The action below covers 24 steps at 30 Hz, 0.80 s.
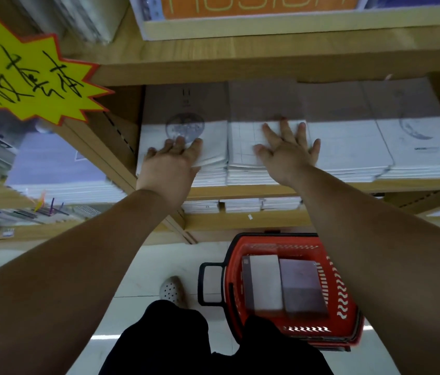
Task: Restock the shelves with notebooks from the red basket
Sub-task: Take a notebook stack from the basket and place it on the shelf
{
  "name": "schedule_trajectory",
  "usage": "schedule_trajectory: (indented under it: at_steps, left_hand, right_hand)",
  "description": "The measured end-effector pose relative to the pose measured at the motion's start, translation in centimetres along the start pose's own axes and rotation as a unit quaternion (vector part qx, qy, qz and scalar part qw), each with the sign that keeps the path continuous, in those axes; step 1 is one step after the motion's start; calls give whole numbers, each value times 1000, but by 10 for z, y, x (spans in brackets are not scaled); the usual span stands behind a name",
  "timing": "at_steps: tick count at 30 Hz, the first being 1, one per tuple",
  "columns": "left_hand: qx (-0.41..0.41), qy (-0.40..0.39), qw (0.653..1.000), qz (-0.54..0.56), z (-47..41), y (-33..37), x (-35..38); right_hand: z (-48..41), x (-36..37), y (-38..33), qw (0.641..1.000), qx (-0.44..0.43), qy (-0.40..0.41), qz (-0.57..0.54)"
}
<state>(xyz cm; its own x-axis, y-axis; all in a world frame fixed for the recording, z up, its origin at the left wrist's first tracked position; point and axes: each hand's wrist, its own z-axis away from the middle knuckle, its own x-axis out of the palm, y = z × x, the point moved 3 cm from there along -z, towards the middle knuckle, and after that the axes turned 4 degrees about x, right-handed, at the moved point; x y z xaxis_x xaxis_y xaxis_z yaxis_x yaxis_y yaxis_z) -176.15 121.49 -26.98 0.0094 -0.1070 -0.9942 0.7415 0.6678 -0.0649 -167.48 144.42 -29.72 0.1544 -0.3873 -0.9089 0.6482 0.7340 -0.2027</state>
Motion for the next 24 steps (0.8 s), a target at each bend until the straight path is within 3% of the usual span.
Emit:
schedule_trajectory:
  at_steps: [3,5,6,8,10,11,18,22,24]
  left_hand:
    - [31,120,991,40,13,9,-24]
    - [41,184,980,55,22,21,-40]
    - [41,205,976,62,27,31,-47]
    - [35,225,971,74,37,58,-57]
    - [38,234,969,67,48,90,-60]
    - [42,236,969,54,54,106,-60]
    - [72,286,955,-9,53,186,-63]
    - [121,229,966,-11,18,231,-71]
    - [125,175,977,12,-2,251,-70]
  right_hand:
    - [17,-14,2,991,-40,23,-128]
    - [42,-25,-4,961,-71,51,-264]
    - [57,-30,-6,928,-63,31,-365]
    - [79,-37,-12,826,-23,-105,-554]
    - [94,-47,-10,733,-9,-213,-646]
    - [97,-53,-5,713,-20,-222,-665]
    - [104,-80,64,674,-95,-172,-712]
    - [86,-87,126,615,-103,-112,-774]
    - [72,-88,157,603,-95,-84,-787]
